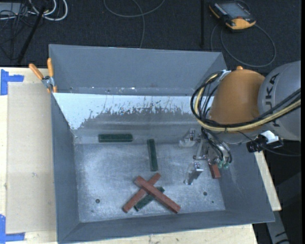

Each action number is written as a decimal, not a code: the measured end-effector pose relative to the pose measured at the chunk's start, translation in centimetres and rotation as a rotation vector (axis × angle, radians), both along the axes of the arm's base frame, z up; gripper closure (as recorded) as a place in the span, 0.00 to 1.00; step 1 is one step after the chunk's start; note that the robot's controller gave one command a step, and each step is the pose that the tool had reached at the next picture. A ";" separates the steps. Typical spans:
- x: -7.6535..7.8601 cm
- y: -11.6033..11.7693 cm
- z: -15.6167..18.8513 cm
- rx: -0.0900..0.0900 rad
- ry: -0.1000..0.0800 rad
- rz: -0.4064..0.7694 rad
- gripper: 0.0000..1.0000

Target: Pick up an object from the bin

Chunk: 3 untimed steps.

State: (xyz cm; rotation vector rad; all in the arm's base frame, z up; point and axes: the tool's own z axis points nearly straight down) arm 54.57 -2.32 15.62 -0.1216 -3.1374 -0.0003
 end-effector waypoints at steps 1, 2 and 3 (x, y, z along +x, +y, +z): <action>-0.9 2.5 -3.2 -0.001 -0.006 0.077 0.00; 1.4 5.6 -8.1 -0.003 -0.022 0.103 1.00; 1.1 5.8 -8.3 0.000 -0.010 0.106 0.00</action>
Offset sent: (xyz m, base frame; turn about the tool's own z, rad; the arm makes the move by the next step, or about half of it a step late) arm 0.0078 0.0577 -0.0862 -0.1054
